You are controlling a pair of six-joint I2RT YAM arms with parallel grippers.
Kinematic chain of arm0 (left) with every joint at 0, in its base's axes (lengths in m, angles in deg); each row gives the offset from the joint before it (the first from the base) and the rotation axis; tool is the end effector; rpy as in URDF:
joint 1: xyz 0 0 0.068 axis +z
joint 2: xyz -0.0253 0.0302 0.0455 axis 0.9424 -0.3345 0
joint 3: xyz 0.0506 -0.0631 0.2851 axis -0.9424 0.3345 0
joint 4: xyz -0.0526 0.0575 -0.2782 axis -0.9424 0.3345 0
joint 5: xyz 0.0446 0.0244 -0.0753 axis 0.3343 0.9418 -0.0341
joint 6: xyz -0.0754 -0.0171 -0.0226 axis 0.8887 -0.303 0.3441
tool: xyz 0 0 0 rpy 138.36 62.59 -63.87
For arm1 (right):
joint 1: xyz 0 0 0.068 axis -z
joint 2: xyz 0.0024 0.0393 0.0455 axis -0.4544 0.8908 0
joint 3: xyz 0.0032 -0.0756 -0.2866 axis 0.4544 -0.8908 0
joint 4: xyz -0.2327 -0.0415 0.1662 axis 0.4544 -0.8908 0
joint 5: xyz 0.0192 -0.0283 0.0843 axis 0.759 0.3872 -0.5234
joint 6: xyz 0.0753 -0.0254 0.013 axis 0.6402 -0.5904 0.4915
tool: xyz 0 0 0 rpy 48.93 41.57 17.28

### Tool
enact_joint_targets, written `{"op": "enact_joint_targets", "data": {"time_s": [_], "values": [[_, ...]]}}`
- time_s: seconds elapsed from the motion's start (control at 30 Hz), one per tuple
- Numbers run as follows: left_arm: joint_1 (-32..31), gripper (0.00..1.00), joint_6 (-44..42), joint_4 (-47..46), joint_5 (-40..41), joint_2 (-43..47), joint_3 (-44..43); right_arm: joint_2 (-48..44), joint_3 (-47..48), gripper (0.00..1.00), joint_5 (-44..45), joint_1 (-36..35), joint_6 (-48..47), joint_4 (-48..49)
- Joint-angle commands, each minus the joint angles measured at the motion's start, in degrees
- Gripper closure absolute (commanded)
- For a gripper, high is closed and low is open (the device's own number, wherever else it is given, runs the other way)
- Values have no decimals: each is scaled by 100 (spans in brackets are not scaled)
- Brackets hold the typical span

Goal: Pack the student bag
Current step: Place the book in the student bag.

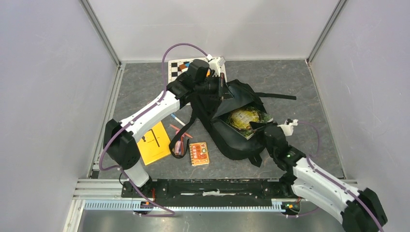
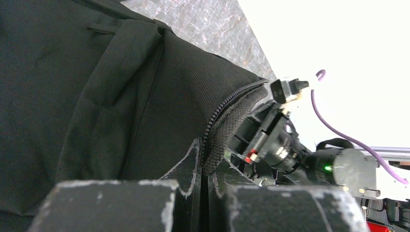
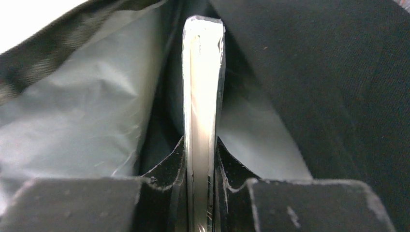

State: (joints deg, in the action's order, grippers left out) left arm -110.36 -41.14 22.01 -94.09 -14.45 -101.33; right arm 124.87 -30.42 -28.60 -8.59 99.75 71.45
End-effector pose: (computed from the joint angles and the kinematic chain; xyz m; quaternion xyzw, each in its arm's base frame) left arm 0.3285 -0.3118 0.3590 0.1672 0.8244 -0.4443 0.3083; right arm 0.1814 0.0921 0.1882 0.4663 0.6892 0.3649 0.4175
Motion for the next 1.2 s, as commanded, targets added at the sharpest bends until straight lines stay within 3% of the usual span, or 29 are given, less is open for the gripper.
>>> {"op": "enact_joint_targets", "data": {"time_s": [0.0, 0.3, 0.57, 0.7, 0.87, 1.17], "values": [[-18, 98, 205, -452, -342, 154, -112, 699, 67, 100, 565, -114, 380, 1757], [-18, 98, 53, -233, -384, 142, -195, 2168, -43, 100, 1355, -218, 662, 2729], [-18, 98, 179, -288, -432, 125, -79, 3940, 503, 98, 771, -314, 260, 3566], [-18, 98, 124, -221, -425, 169, -96, 4375, 961, 82, 473, -323, -102, 3021], [12, 98, -136, 78, -271, 114, -156, 4305, 791, 35, 354, -332, -252, 2799], [386, 98, -236, 114, 191, -106, 56, 3511, 634, 12, 679, -505, -1018, 1536]]}}
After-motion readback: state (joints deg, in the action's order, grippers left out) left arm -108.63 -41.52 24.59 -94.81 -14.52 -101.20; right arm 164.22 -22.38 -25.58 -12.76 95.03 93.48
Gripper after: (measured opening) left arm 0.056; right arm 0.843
